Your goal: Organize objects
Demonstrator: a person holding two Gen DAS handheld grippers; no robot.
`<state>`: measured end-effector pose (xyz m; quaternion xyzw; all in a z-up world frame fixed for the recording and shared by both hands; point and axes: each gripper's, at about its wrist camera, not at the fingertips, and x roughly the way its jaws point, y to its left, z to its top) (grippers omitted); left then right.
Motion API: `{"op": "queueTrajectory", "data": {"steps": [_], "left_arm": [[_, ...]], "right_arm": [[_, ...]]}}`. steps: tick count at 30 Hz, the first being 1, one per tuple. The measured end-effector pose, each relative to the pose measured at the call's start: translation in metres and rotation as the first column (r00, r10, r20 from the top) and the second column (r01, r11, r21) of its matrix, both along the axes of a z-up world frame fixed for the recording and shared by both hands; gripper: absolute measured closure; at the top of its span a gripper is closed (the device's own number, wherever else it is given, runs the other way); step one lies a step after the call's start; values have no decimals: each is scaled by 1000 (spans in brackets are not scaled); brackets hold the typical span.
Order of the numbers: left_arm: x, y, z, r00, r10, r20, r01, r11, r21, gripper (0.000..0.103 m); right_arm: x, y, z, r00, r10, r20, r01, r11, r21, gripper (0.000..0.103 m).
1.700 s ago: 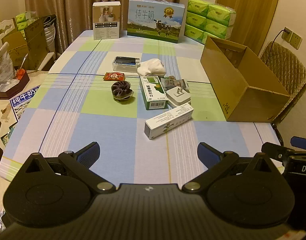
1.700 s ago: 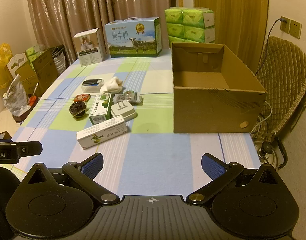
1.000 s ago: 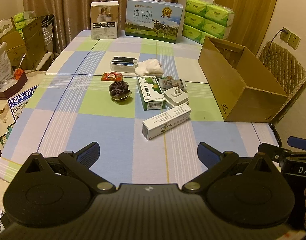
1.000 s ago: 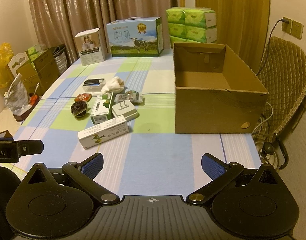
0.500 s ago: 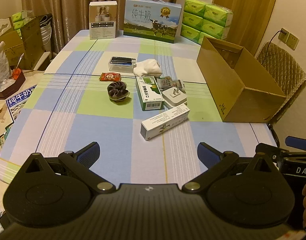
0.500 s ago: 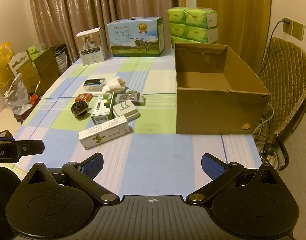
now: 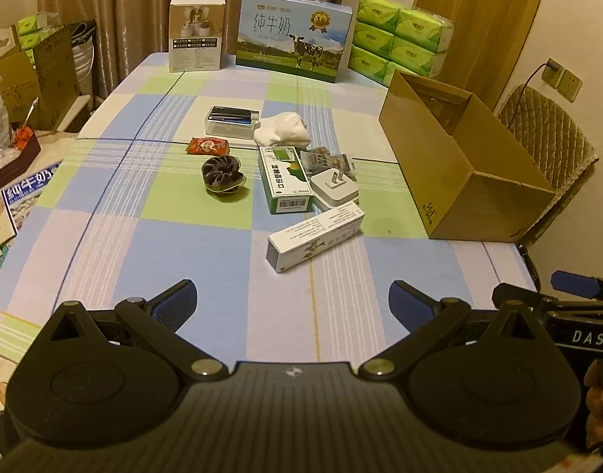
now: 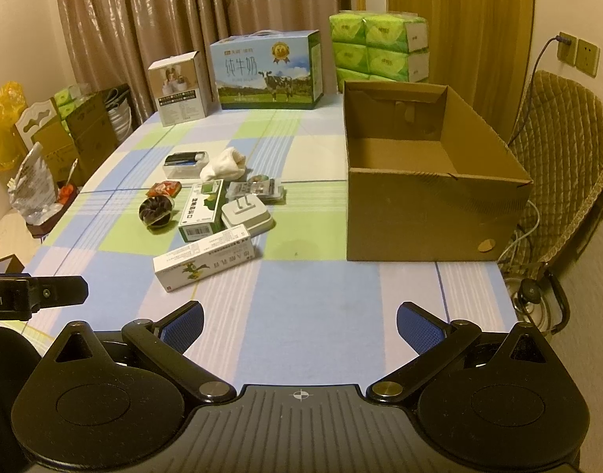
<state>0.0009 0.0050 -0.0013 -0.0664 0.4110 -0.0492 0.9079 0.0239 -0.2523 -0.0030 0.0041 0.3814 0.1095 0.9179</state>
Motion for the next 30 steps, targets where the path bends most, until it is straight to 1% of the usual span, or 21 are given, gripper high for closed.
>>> {"op": "queueTrajectory", "data": {"steps": [8, 15, 22, 30], "left_arm": [[0, -2, -3, 1000, -22, 3, 22, 1000, -11, 1], [2, -4, -7, 1000, -29, 3, 28, 1000, 9, 1], [11, -4, -11, 998, -63, 4, 63, 998, 21, 1], [40, -1, -19, 993, -120, 22, 117, 988, 104, 2]], "right_arm": [[0, -3, -3, 1000, -1, -3, 1, 1000, 3, 2], [2, -5, -6, 1000, -1, -11, 1, 1000, 4, 2], [9, -5, -10, 1000, -1, -20, 1, 1000, 1, 2], [27, -3, -20, 1000, 19, -18, -19, 1000, -4, 2]]}}
